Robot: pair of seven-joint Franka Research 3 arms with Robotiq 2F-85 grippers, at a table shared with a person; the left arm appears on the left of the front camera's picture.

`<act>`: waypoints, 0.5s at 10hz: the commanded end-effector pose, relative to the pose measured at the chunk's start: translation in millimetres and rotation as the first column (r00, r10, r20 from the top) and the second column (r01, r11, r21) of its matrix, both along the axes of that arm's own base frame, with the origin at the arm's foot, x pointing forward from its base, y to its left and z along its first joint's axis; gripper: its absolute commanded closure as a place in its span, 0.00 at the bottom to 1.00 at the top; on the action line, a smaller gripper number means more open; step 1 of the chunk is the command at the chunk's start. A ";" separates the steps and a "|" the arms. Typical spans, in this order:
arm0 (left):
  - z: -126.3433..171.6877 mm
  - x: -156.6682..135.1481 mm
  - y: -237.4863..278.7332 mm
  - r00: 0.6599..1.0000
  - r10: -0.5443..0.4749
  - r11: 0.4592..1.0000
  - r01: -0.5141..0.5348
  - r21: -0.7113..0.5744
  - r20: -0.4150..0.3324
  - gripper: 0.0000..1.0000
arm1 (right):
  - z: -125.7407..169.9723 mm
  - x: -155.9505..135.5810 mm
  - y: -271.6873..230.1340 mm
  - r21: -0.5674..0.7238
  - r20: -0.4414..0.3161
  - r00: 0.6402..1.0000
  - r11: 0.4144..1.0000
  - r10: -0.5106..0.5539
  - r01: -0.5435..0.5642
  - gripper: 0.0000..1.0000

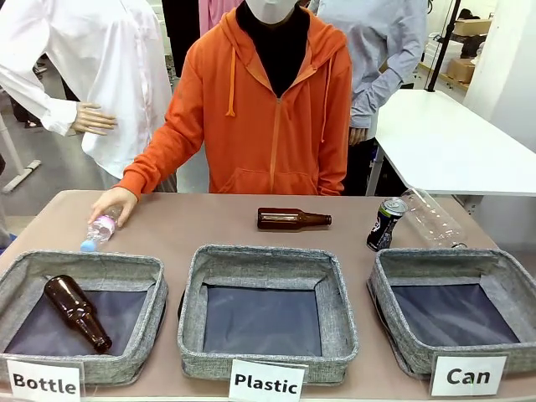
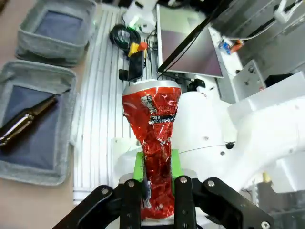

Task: Sort the can waste into the basket.
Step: Pick up the can waste from the table and place it in the right Fabric basket.

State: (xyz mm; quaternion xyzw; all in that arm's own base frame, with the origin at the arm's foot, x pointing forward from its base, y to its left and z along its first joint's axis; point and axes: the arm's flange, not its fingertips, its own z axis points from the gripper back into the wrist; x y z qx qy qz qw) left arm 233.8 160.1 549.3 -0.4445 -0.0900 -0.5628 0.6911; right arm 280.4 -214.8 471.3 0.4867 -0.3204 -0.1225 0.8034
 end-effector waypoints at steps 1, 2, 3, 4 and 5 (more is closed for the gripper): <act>-1.0 2.3 -14.8 0.996 0.027 0.999 -0.024 -0.027 0.088 0.75 | 0.6 2.0 -0.8 0.005 0.039 0.999 1.000 0.001 -0.001 0.00; 5.1 9.4 -39.8 0.974 0.125 0.992 -0.128 0.006 0.188 0.75 | 0.6 2.0 -0.8 0.005 0.039 0.999 1.000 0.001 -0.001 0.00; 11.6 20.9 -72.5 0.952 0.151 0.985 -0.168 0.043 0.266 0.75 | 0.6 2.0 -0.8 0.005 0.039 0.999 1.000 0.001 -0.001 0.00; 16.5 37.7 -110.9 0.949 0.108 0.986 -0.141 0.090 0.297 0.75 | 0.6 2.0 -0.8 0.005 0.039 0.999 1.000 0.001 -0.001 0.00; 11.9 54.0 -143.9 0.949 0.097 0.981 -0.141 0.129 0.301 0.75 | 0.6 2.0 -0.8 0.005 0.039 0.999 1.000 0.001 -0.001 0.00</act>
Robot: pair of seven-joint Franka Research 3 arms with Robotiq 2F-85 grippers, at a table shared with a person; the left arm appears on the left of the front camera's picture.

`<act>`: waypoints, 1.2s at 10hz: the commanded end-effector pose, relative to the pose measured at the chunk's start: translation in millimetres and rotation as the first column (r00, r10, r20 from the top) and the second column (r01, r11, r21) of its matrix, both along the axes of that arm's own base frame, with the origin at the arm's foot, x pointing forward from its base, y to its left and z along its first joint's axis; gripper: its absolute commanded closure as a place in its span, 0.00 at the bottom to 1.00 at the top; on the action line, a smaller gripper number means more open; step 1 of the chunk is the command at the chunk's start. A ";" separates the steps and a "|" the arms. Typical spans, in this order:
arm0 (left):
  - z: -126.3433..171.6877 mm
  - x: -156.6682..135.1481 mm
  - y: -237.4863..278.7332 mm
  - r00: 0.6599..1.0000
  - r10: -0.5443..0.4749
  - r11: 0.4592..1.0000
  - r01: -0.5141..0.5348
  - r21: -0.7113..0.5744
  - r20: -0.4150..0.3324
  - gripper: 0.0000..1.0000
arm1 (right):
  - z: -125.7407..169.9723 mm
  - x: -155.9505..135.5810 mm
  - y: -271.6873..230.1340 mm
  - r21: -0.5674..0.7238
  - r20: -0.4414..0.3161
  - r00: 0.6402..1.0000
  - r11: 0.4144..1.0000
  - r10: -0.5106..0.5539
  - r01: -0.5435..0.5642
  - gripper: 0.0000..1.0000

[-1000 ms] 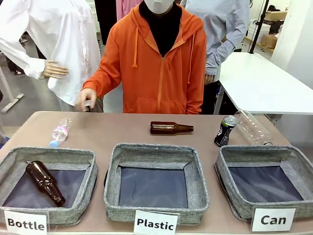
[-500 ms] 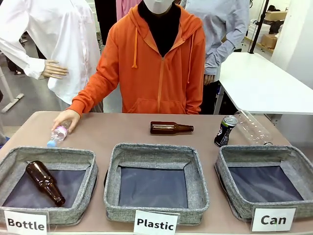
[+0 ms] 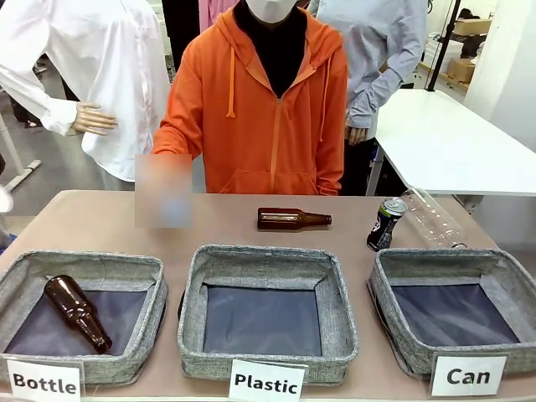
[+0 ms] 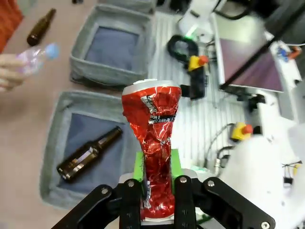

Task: Sort the can waste into the basket.
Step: Pick up the can waste from the table and place it in the right Fabric basket.

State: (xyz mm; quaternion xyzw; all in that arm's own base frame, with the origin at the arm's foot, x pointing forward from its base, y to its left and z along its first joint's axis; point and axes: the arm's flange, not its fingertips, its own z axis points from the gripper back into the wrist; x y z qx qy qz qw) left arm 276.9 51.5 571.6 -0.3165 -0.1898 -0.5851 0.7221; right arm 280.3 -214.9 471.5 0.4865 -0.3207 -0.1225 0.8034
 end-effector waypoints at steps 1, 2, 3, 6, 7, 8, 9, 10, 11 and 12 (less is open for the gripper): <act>-18.1 29.3 -63.8 1.000 0.023 0.995 -0.023 0.099 -0.007 0.75 | 0.4 2.1 -0.7 0.005 0.039 0.999 1.000 0.001 -0.002 0.00; -26.0 46.1 -88.1 0.998 0.059 0.989 -0.060 0.134 0.011 0.75 | 0.4 2.1 -0.7 0.005 0.039 0.999 1.000 0.001 -0.002 0.00; -31.4 55.1 -107.6 0.999 0.051 0.985 -0.052 0.163 0.010 0.75 | 0.4 2.1 -0.7 0.005 0.039 0.999 1.000 0.001 -0.002 0.00; -11.8 54.3 -49.0 0.996 0.087 0.990 -0.083 0.114 -0.026 0.75 | 0.4 2.1 -0.7 0.005 0.039 0.999 1.000 0.001 -0.002 0.00; -11.4 45.0 -3.2 0.987 0.157 0.983 -0.152 0.106 -0.039 0.75 | 0.4 2.1 -0.7 0.005 0.039 0.999 1.000 0.001 -0.002 0.00; -10.6 32.9 28.1 0.978 0.205 0.977 -0.201 0.075 -0.044 0.75 | 0.4 2.1 -0.7 0.005 0.039 0.999 1.000 0.001 -0.002 0.00; -14.0 27.6 50.8 0.964 0.263 0.964 -0.260 0.051 -0.043 0.75 | 0.4 2.1 -0.7 0.005 0.039 0.999 1.000 0.001 -0.002 0.00; -17.9 23.8 64.3 0.957 0.283 0.959 -0.282 0.024 -0.060 0.75 | 0.4 2.1 -0.7 0.005 0.039 0.999 1.000 0.001 -0.002 0.00; -21.1 20.7 72.0 0.952 0.297 0.954 -0.298 -0.006 -0.072 0.75 | 0.4 2.1 -0.7 0.005 0.039 0.999 1.000 0.001 -0.002 0.00; -22.1 19.5 74.6 0.949 0.307 0.951 -0.309 -0.015 -0.077 0.75 | 0.4 2.1 -0.7 0.005 0.039 0.999 1.000 0.001 -0.002 0.00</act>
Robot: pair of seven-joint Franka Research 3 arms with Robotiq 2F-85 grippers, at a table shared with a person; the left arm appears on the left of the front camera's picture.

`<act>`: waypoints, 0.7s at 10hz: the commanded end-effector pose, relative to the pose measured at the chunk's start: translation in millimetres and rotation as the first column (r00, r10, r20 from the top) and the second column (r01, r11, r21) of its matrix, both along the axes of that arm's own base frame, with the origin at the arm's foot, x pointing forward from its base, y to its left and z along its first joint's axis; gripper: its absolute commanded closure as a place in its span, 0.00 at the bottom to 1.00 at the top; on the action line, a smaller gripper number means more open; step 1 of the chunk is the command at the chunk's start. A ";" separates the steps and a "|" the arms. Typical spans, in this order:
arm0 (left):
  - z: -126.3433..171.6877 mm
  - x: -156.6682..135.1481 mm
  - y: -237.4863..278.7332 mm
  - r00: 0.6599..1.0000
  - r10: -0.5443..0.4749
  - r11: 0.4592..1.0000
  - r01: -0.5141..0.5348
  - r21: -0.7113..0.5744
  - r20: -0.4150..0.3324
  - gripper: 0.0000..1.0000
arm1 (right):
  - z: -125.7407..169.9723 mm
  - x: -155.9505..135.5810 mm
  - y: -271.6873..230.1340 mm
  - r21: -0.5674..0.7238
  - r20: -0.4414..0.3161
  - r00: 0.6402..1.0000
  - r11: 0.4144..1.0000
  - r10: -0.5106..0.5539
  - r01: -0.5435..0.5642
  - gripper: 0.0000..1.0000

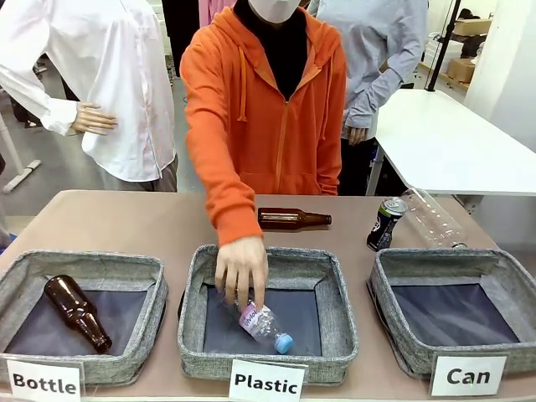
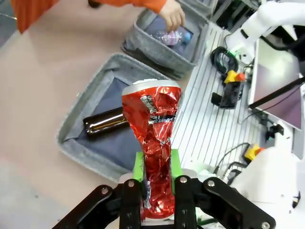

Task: Sort the can waste into the basket.
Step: Pick up the can waste from the table and place it in the right Fabric basket.

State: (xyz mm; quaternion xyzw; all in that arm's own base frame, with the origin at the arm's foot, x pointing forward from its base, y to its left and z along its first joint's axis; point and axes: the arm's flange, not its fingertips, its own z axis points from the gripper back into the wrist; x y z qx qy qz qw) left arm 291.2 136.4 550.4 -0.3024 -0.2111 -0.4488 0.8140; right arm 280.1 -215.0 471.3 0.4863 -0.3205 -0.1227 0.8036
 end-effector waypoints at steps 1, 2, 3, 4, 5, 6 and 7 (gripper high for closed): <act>-0.8 4.4 -10.7 1.000 -0.018 0.999 0.018 -0.034 0.001 0.75 | 0.5 2.3 -0.6 0.005 0.039 0.999 1.000 0.002 -0.002 0.00; -0.1 4.3 -18.8 0.999 -0.043 0.998 0.043 -0.038 0.002 0.75 | 0.5 2.3 -0.6 0.005 0.039 0.999 1.000 0.002 -0.002 0.00; 2.9 5.7 -35.6 0.999 -0.042 0.996 0.041 -0.078 -0.008 0.75 | 0.5 2.3 -0.6 0.005 0.039 0.999 1.000 0.002 -0.002 0.00; 7.5 11.1 -69.1 0.996 -0.082 0.990 0.078 -0.115 -0.038 0.75 | 0.5 2.3 -0.6 0.005 0.039 0.999 1.000 0.002 -0.002 0.00; 13.1 20.0 -107.8 0.992 -0.109 0.987 0.100 -0.128 -0.065 0.75 | 0.5 2.3 -0.6 0.005 0.039 0.999 1.000 0.002 -0.002 0.00; 18.4 34.1 -150.0 0.987 -0.132 0.986 0.122 -0.113 -0.089 0.75 | 0.0 0.0 0.0 0.000 0.000 1.000 1.000 0.000 0.000 0.00; 21.3 55.4 -192.9 0.979 -0.158 0.985 0.147 -0.093 -0.126 0.75 | 26.0 -28.4 -19.1 -0.063 0.011 0.998 0.996 0.062 -0.061 0.00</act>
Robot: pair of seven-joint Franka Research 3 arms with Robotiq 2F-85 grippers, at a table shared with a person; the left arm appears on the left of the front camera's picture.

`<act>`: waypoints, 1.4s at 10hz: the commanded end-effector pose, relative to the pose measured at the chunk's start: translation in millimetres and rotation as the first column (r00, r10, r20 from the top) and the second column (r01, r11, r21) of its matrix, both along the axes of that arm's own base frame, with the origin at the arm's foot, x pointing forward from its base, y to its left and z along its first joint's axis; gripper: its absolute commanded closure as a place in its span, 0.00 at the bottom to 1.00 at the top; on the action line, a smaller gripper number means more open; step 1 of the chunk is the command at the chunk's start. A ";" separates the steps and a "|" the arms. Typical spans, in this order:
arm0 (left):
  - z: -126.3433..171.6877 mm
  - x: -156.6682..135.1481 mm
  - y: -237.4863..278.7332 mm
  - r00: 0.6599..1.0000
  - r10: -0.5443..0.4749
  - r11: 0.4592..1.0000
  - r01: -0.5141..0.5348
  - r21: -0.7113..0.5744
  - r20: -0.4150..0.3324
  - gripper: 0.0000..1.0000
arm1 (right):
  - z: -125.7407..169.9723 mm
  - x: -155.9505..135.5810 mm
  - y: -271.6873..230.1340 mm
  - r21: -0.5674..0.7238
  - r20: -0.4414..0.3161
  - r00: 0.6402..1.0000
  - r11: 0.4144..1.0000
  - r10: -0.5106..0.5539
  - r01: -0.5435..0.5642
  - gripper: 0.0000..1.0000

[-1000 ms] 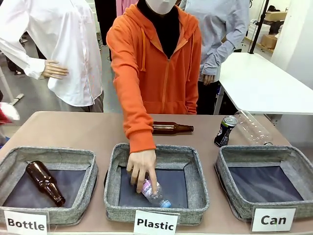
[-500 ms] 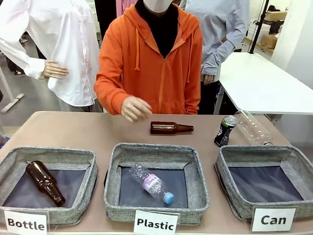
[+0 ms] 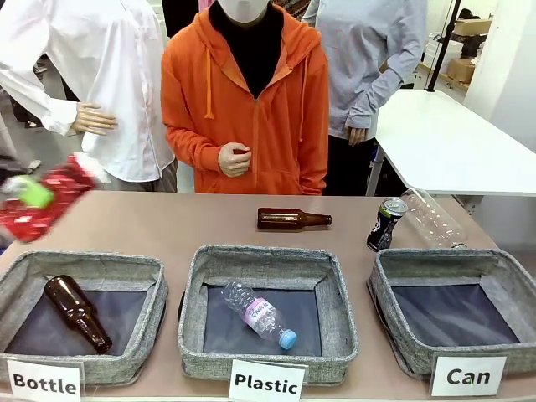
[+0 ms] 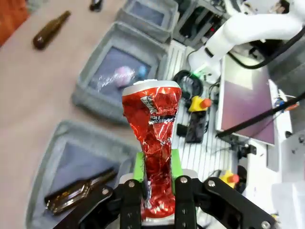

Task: Sort the can waste into the basket.
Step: Pick up the can waste from the table and place it in the right Fabric basket.

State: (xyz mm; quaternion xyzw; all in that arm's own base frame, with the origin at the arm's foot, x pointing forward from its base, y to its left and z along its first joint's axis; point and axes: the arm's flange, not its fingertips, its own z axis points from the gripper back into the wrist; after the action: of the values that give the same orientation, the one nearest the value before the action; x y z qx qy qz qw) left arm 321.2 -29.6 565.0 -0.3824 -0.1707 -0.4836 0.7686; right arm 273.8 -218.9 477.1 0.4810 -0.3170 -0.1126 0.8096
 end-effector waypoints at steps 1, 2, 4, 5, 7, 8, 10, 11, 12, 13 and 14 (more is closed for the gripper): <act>11.4 44.8 -80.8 0.998 0.052 0.998 -0.051 -0.035 0.032 0.75 | 35.5 -46.4 -33.1 -0.124 -0.008 0.997 0.989 0.076 -0.077 0.00; 15.1 51.5 -131.6 0.986 0.070 0.991 -0.052 -0.120 0.150 0.75 | 41.0 -60.7 -49.9 -0.177 -0.026 0.997 0.982 0.067 -0.070 0.00; -0.7 38.8 -237.2 0.987 -0.069 0.992 0.084 -0.098 0.148 0.75 | 45.4 -78.5 -99.9 -0.287 -0.056 0.998 0.958 0.007 -0.023 0.00; -17.4 26.8 -291.6 0.983 -0.147 0.984 0.157 -0.080 0.111 0.75 | 48.3 -87.7 -134.6 -0.299 -0.060 0.996 0.953 -0.070 0.049 0.00; -42.2 10.0 -372.1 0.975 -0.200 0.973 0.209 -0.102 0.094 0.75 | 47.1 -103.7 -178.2 -0.289 -0.051 0.986 0.947 -0.161 0.140 0.00; -52.9 -1.9 -408.5 0.967 -0.235 0.963 0.245 -0.108 0.100 0.75 | 42.8 -110.7 -192.6 -0.284 -0.035 0.982 0.944 -0.188 0.170 0.00; -70.7 -8.0 -464.4 0.941 -0.310 0.943 0.322 -0.083 0.136 0.75 | 49.8 -113.5 -158.0 -0.297 -0.076 0.985 0.946 -0.158 0.129 0.00; -73.0 -1.4 -465.5 0.946 -0.301 0.943 0.314 -0.108 0.118 0.75 | 49.8 -113.5 -158.0 -0.297 -0.076 0.985 0.946 -0.158 0.129 0.00; -68.7 15.6 -449.9 0.945 -0.324 0.937 0.328 -0.119 0.055 0.75 | 49.8 -113.5 -158.0 -0.297 -0.076 0.985 0.946 -0.158 0.129 0.00; -79.1 -17.0 -466.0 0.949 -0.300 0.947 0.309 -0.093 0.101 0.75 | 49.8 -113.5 -158.0 -0.297 -0.076 0.985 0.946 -0.158 0.129 0.00; -79.1 -17.0 -466.0 0.949 -0.300 0.947 0.309 -0.093 0.101 0.75 | 49.8 -113.5 -158.0 -0.297 -0.076 0.985 0.946 -0.158 0.129 0.00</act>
State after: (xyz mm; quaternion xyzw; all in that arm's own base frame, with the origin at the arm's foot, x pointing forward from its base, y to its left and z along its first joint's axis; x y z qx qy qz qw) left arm 319.0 -497.4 483.2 -0.4312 -0.1612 -0.5998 0.6544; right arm 163.5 -382.0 528.2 0.3250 -0.3277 -0.1416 0.8757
